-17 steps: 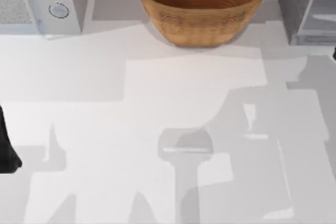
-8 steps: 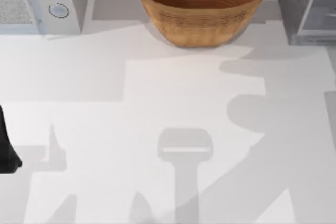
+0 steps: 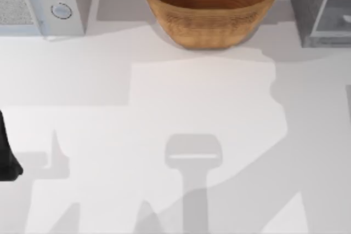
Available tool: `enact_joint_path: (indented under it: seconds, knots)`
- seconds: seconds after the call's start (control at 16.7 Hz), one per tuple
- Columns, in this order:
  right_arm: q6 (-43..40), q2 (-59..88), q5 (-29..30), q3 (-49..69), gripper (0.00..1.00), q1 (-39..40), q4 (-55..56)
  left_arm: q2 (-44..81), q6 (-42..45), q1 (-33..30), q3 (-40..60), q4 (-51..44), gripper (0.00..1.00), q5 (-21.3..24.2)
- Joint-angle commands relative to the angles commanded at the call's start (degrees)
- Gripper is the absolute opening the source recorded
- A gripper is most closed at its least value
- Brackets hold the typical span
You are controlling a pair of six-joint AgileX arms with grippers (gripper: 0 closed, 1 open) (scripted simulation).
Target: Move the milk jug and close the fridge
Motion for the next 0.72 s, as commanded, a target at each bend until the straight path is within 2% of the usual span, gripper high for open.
enact_joint_path:
  seconds: [0.54,0.72]
  knots:
    - [0.00,0.00,0.00,0.00,0.00,0.00,0.00,0.00,0.00,0.00,0.00,0.00,1.00,0.00]
    - [0.00,0.00,0.00,0.00,0.23,0.00,0.00,0.00,0.00,0.00,0.00,0.00,1.00,0.00]
